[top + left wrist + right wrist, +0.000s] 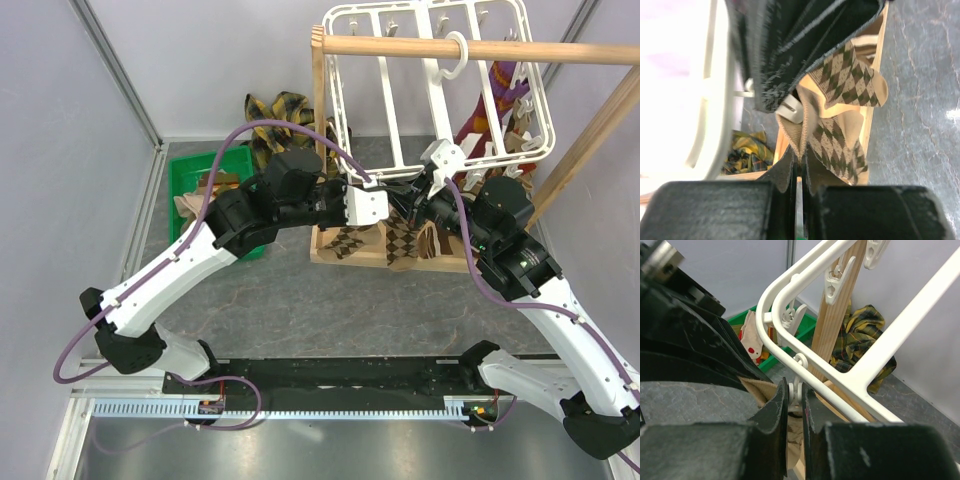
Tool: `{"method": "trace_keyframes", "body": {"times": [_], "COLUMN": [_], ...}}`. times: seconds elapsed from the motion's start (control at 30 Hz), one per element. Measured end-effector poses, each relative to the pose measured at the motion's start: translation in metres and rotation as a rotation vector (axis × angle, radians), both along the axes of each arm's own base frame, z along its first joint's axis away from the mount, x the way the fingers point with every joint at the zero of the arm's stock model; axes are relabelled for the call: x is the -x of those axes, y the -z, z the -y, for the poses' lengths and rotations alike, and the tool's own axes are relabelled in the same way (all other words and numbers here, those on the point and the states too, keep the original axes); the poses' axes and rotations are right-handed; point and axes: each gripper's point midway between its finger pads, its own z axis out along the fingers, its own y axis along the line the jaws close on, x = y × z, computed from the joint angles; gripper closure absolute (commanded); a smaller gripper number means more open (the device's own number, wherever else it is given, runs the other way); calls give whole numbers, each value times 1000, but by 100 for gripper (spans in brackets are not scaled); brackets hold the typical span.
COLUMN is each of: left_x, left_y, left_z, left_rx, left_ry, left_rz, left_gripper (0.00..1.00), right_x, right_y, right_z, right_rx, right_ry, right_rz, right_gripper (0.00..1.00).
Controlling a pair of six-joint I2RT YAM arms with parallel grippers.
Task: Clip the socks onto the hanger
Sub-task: Clamp the sock onto the hanger.
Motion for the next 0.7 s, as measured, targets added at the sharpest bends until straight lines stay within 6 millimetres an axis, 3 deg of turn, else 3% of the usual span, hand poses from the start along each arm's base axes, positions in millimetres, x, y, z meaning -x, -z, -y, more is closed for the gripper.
{"method": "trace_keyframes", "body": {"times": [0.2,0.37,0.53,0.57,0.6,0.7], "left_x": [7,7,6,6,5,5], "left_y": [-14,-13,-16,-16,-17,-16], "left_z": [-1,-1,1,1,1,1], "left_rx": [44,47,59,60,62,60], "left_ry": [20,20,19,19,18,13], "left_rz": [9,5,10,11,12,10], "left_gripper": [98,98,98,98,98,98], "right_x": [0,-1,1,1,1,6], "right_y": [1,2,2,2,2,7], "right_z": [0,0,-1,-1,-1,-2], "right_rx": [1,2,3,2,1,7], "right_ry": [0,0,-5,-6,-6,-24], "right_rz": [1,0,-3,-3,-4,-28], "right_gripper": [96,75,73,69,58,47]}}
